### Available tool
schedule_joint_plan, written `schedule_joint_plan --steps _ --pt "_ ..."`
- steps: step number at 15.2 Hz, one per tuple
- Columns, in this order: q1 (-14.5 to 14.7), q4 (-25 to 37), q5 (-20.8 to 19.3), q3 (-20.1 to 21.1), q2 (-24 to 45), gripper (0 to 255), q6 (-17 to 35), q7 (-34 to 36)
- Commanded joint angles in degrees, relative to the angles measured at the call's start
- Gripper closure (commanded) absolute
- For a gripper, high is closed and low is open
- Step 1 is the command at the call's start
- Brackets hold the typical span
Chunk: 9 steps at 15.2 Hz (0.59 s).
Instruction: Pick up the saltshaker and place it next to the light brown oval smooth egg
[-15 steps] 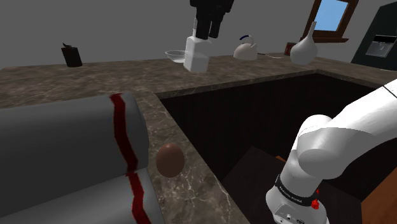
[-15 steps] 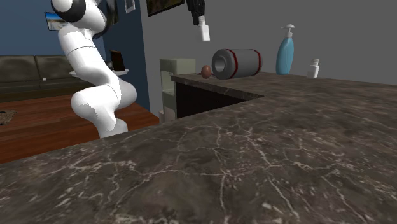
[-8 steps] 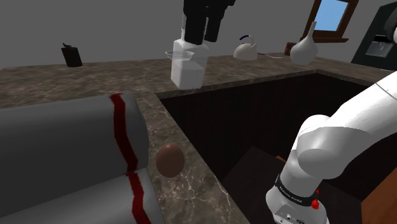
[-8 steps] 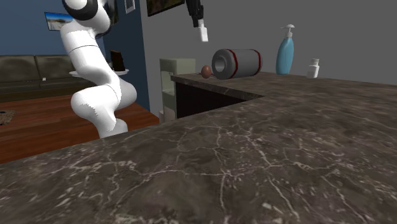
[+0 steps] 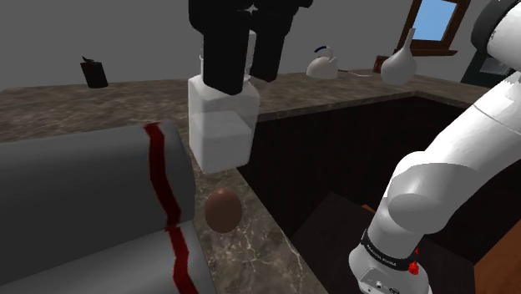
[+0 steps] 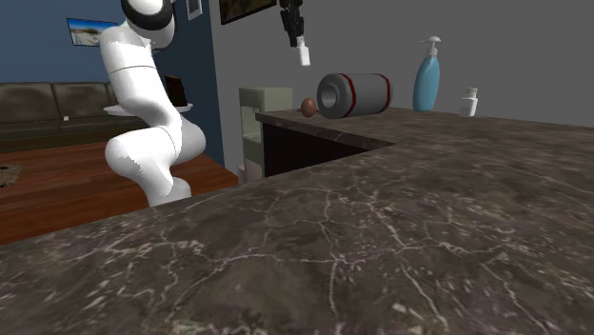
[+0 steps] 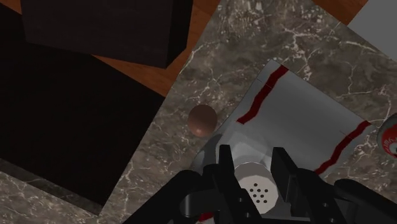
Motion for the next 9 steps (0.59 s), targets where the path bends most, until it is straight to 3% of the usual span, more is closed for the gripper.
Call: schedule_joint_plan --steps 1,9 --pt "0.53 -2.26 0.80 -0.60 -1.11 255 1.52 -0.08" --pt "3.53 -13.56 4.14 -4.97 -6.89 255 7.97 -2.72"
